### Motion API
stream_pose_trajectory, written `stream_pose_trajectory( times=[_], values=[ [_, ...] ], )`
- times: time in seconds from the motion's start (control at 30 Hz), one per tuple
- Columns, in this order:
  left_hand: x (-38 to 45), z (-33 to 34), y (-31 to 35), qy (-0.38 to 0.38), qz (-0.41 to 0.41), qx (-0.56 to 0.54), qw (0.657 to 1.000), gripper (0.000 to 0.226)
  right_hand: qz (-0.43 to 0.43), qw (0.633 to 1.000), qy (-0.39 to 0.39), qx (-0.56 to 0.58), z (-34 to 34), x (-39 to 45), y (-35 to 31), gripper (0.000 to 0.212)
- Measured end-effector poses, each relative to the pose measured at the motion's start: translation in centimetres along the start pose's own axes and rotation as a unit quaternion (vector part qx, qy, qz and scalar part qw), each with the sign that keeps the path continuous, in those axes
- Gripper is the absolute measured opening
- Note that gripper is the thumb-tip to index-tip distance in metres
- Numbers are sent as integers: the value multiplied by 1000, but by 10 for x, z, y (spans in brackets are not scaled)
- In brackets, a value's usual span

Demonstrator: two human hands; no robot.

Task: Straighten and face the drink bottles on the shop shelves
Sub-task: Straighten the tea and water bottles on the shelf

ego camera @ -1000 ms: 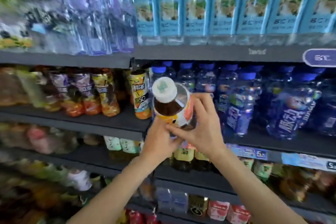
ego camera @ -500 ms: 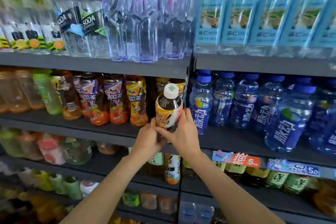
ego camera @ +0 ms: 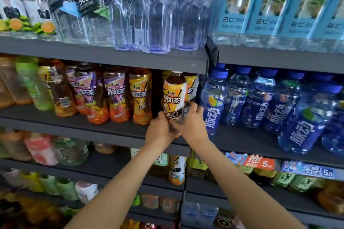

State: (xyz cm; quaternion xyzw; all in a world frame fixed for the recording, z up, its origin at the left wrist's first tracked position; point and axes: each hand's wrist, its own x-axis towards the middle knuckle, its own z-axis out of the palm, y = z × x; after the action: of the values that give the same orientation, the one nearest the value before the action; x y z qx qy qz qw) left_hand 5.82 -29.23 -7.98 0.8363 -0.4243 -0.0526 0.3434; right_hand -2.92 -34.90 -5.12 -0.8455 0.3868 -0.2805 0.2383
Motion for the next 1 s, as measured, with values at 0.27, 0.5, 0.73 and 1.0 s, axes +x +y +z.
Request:
stream_pose_trajectory(
  times=[0.27,0.5,0.73,1.0],
  values=[
    [16,12,11,18,-17,23,999,39,36,998,-40,-28,6,12,-5,56],
    [20,21,15,23,-23,-35,999,53,-27,996,-65,-48,-9,5,12,38],
    [-40,37,34,222,134,-82,962,46,-105,992,-62,-24,-60,-23,66,19],
    [-116,133,84,78,276,-70,955,32,-96,995,8,40,-116,-70,153,17]
  ],
)
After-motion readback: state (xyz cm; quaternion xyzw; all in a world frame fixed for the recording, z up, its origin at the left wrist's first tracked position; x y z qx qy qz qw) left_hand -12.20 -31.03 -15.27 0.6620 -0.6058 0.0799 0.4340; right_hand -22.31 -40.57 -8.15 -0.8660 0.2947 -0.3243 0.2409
